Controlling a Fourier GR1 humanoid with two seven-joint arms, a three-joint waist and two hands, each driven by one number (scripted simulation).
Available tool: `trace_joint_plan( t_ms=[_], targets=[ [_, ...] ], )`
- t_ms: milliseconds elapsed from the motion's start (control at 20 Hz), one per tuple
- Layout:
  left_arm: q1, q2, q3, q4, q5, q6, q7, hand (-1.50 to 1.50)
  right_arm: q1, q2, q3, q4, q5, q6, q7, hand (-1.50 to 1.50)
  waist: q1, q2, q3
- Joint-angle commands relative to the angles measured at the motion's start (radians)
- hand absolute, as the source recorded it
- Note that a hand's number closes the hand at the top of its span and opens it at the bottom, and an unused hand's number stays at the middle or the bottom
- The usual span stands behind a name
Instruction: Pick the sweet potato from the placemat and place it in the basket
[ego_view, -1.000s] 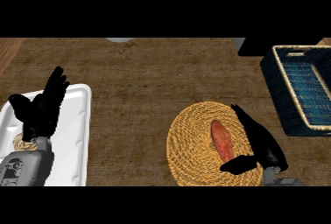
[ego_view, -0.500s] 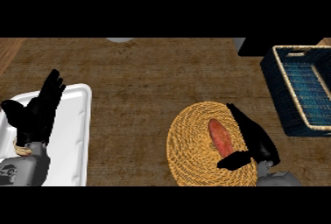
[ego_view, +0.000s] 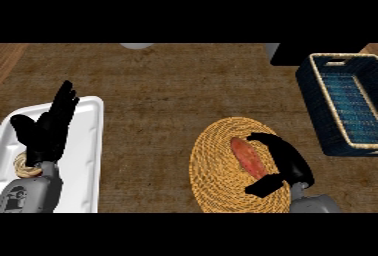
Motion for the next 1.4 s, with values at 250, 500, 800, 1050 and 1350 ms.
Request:
trace_joint_plan(
  t_ms=[250,500,800,1050,1350],
  targets=[
    [-0.024,0.015,0.024,0.012,0.004,-0.007,0.001,0.0,0.012,0.057,0.058,0.12,0.029,-0.036,-0.101,1.5,0.005,0.01,0.009],
    [0.006,-0.018,-0.017,-0.03,-0.039,0.024,0.019,0.0,0.041,0.063,0.075,0.059,0.034,-0.012,-0.074,1.5,0.003,0.008,0.009],
    [-0.018,0.015,0.03,0.014,-0.003,-0.001,0.009,0.0,0.315,-0.174,0.26,-0.113,0.043,0.062,-0.504,1.5,-0.033,0.002,0.01],
    [0.015,0.03,0.038,-0.033,0.007,-0.015,0.02,0.0,0.549,-0.299,0.24,-0.229,-0.056,-0.02,-0.78,1.5,-0.034,0.0,0.01],
    [0.027,0.022,0.043,-0.005,0.008,-0.018,-0.016,0.0,0.743,-0.386,0.096,-0.439,-0.345,0.02,-1.024,1.5,-0.04,0.004,0.009]
  ],
)
